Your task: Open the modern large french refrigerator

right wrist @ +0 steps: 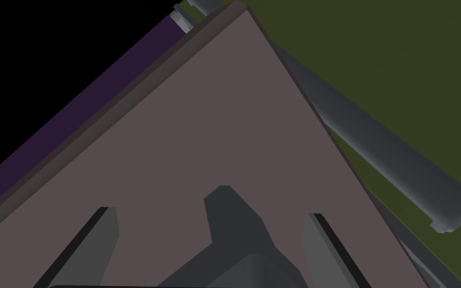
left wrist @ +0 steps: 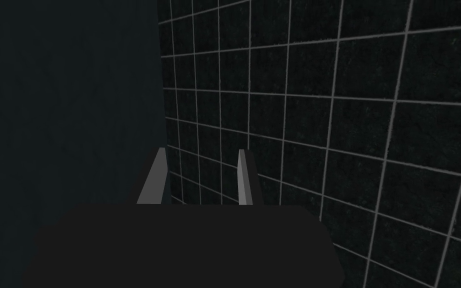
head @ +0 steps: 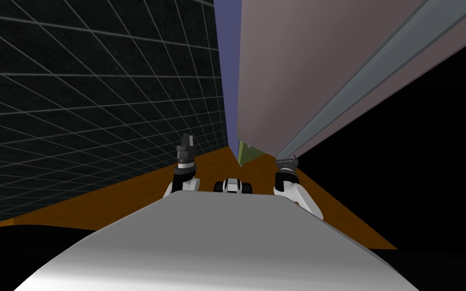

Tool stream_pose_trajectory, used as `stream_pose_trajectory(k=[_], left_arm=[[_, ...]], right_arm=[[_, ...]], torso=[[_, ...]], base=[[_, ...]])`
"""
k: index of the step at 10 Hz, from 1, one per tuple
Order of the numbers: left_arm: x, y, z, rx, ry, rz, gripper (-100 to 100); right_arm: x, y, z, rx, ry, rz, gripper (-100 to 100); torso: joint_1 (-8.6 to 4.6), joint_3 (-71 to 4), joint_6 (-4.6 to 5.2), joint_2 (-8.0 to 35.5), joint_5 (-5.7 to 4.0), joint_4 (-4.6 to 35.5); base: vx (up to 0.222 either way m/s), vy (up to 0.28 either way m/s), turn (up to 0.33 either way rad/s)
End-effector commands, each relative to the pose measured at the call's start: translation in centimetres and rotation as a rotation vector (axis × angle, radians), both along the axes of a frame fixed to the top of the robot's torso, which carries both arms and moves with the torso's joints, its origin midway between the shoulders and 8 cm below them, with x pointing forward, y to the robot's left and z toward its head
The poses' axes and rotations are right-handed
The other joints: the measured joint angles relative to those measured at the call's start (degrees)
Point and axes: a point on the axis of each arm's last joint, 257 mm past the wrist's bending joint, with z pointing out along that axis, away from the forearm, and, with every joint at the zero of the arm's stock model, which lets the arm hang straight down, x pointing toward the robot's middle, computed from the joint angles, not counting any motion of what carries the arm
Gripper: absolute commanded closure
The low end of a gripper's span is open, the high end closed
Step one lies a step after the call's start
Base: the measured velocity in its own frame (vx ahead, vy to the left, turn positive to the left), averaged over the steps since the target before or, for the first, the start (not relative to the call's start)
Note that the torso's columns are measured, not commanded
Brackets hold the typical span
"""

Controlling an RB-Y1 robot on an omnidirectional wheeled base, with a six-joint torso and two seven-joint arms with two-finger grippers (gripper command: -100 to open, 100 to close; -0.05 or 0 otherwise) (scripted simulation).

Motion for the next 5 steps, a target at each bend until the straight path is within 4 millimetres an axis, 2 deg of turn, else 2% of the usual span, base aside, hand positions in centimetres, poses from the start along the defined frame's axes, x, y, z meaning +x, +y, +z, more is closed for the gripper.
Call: stream_pose_trajectory(k=[1, 2, 3, 5], left_arm=[[0.0, 0.0, 0.0, 0.000, 0.000, 0.000, 0], [0.0, 0.0, 0.0, 0.000, 0.000, 0.000, 0], [0.0, 0.0, 0.0, 0.000, 0.000, 0.000, 0], [0.0, 0.0, 0.0, 0.000, 0.000, 0.000, 0]], right_arm=[[-0.1, 0.2, 2.0, -0.003, -0.029, 0.004, -100], [-0.5, 0.3, 0.3, 0.008, 0.010, 0.001, -100], [-0.7, 0.3, -0.1, 0.009, 0.020, 0.000, 0], [-0.9, 0.3, -1.0, 0.015, 0.039, -0.001, 0]], torso=[[-0.03, 0.0, 0.05, 0.0, 0.06, 0.1], [0.02, 0.0, 0.02, 0.1, 0.14, 0.2], [-0.02, 0.0, -0.02, 0.0, -0.05, 0.0], [-0.33, -0.2, -0.07, -0.4, -0.32, -0.3]], base=[[0.014, -0.009, -0.002], [0.019, -0.007, 0.021], [0.017, -0.001, 0.027], [0.010, 0.005, 0.022]])
